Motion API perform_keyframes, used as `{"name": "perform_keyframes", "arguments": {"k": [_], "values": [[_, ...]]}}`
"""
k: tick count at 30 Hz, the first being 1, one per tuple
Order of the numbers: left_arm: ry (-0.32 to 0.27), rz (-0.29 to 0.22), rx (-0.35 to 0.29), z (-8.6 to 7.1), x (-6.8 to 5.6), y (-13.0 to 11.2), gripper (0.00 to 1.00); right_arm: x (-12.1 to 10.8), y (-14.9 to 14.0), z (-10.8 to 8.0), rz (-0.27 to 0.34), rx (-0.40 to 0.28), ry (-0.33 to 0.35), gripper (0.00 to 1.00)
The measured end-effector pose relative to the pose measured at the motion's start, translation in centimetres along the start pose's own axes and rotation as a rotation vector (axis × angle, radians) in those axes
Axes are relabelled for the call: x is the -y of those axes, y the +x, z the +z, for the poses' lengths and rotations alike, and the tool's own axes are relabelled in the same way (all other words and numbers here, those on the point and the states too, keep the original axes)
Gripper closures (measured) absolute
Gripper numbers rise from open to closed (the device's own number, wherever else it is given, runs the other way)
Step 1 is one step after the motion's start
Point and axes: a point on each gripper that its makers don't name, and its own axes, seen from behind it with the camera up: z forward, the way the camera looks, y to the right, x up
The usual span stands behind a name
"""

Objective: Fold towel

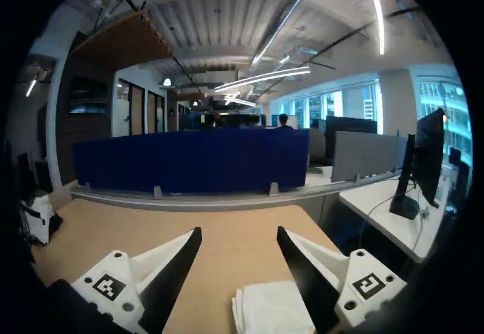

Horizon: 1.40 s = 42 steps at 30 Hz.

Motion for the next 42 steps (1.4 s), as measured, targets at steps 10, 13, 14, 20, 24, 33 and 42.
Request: {"name": "perform_keyframes", "arguments": {"k": [10,13,14,20,24,33,42], "values": [[0.001,-0.004,-0.04,0.0,0.5,1.2,0.11,6.9,2.0,0.1,0.024,-0.054,0.083,0.03],[0.002,-0.007,-0.054,0.0,0.7,1.6,0.11,8.7,2.3,0.0,0.021,-0.06,0.105,0.04],[0.002,-0.009,-0.059,0.0,0.8,1.8,0.11,9.3,2.4,-0.1,0.018,-0.061,0.112,0.04],[0.006,-0.022,-0.081,0.1,1.0,2.4,0.11,12.6,2.6,-0.2,-0.002,-0.061,0.154,0.03],[0.011,-0.024,-0.098,0.1,1.2,2.9,0.11,13.8,3.0,-0.1,-0.001,-0.075,0.157,0.03],[0.024,-0.011,-0.162,-0.3,2.0,4.6,0.11,15.0,3.0,-0.2,-0.005,-0.071,0.162,0.03],[0.062,-0.007,-0.325,-1.8,3.4,8.8,0.11,14.8,3.3,-0.3,-0.015,-0.089,0.141,0.03]]}}
